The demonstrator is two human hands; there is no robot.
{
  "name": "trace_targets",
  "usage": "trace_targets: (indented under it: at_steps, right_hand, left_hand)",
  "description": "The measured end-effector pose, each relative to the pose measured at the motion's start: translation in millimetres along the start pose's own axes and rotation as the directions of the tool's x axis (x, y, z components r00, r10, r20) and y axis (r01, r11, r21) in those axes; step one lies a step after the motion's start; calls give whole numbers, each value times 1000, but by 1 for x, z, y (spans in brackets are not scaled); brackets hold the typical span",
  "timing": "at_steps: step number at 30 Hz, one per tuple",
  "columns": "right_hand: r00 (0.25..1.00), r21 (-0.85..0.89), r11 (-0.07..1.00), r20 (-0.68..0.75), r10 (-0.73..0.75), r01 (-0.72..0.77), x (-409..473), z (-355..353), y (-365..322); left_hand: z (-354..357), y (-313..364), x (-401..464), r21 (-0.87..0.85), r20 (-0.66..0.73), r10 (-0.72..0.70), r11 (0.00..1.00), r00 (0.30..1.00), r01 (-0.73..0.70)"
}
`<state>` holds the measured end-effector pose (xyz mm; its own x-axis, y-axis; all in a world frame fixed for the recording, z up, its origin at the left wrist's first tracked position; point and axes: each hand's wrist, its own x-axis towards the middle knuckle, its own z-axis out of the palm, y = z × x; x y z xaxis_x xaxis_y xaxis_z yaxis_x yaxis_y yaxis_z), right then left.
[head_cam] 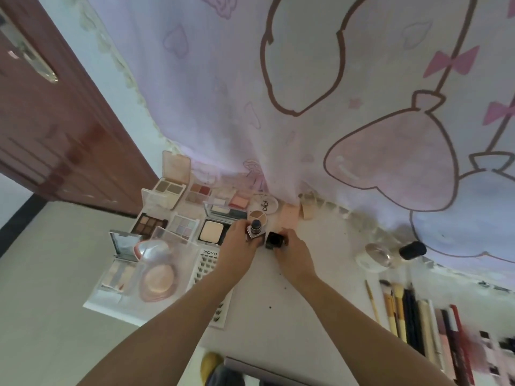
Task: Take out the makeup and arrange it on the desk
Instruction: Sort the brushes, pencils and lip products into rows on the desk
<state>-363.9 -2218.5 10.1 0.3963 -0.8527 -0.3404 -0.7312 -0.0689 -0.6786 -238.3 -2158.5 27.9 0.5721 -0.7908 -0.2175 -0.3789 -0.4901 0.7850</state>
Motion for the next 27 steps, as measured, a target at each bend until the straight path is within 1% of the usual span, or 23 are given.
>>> trace_targets:
  at_steps: [3, 4, 5, 6, 7, 8, 9, 10, 11, 12, 13, 14, 15, 16, 17, 19, 21, 22, 23, 25, 27]
  right_hand:
    - [1000, -4, 1000, 9, -12, 12, -3, -2, -3]
    - [999, -6, 999, 5, -37, 37, -7, -8, -3]
    - [997, -15, 997, -8, -80, 80, -11, -18, -3]
    - [991, -37, 991, -29, -133, 132, -16, -32, -1]
    - [982, -61, 982, -60, -181, 178, -22, -50, 2]
    - [969, -88, 973, -108, -223, 214, -28, -70, 5]
    - [956, -128, 966, -163, -246, 227, -33, -92, 11]
    - [946, -182, 961, -208, -247, 210, -38, -112, 18]
    - [945, -249, 953, -232, -230, 171, -41, -132, 26]
    - [954, -350, 930, -224, -201, 114, -43, -148, 33]
    - [970, -482, 875, -187, -157, 49, -45, -159, 41]
    - [986, -610, 792, -134, -103, 0, -47, -166, 46]
    - [994, -696, 718, -94, -46, -33, -48, -166, 50]
    - [998, -732, 680, -70, -4, -49, -49, -165, 51]
    - [998, -738, 672, -54, 27, -58, -49, -161, 52]
    - [998, -728, 682, -37, 54, -64, -47, -156, 50]
    - [999, -728, 684, -15, 41, -39, -42, -153, 45]
    - [1000, -718, 696, -1, 30, -22, -41, -153, 42]
    - [999, -676, 736, 4, 36, -24, -38, -154, 40]
    - [998, -495, 868, 8, 56, -45, -35, -155, 34]
    - [996, -304, 951, 51, 76, -58, -35, -156, 23]
  left_hand:
    - [1, -5, 4, -7, 10, 20, 1000, 1000, -19]
    - [-1, -6, 3, -10, 2, 48, 999, 999, -48]
    - [-4, -7, 0, -2, -32, 98, 995, 995, -98]
    - [-7, -5, -6, 19, -95, 158, 988, 983, -156]
    - [-11, -1, -15, 45, -179, 226, 974, 958, -221]
    - [-11, 6, -25, 65, -261, 303, 953, 917, -296]
    - [-9, 16, -36, 81, -307, 389, 920, 869, -383]
    - [-2, 25, -45, 89, -300, 476, 877, 827, -473]
    - [10, 34, -53, 85, -242, 554, 830, 797, -551]
    - [25, 42, -58, 68, -140, 602, 798, 786, -599]
    - [43, 49, -60, 49, -7, 608, 793, 794, -607]
    - [63, 55, -61, 42, 131, 575, 810, 807, -584]
    - [82, 61, -61, 54, 262, 510, 840, 819, -540]
    - [101, 65, -60, 87, 384, 421, 870, 822, -486]
    - [116, 70, -58, 121, 477, 339, 888, 811, -443]
    - [135, 76, -55, 151, 583, 241, 906, 776, -395]
    - [140, 77, -54, 130, 625, 205, 924, 753, -360]
    - [138, 77, -55, 122, 626, 193, 933, 756, -338]
    - [135, 75, -55, 125, 612, 184, 938, 769, -324]
    - [122, 73, -55, 166, 532, 213, 923, 820, -348]
    - [102, 74, -54, 206, 412, 301, 889, 860, -409]
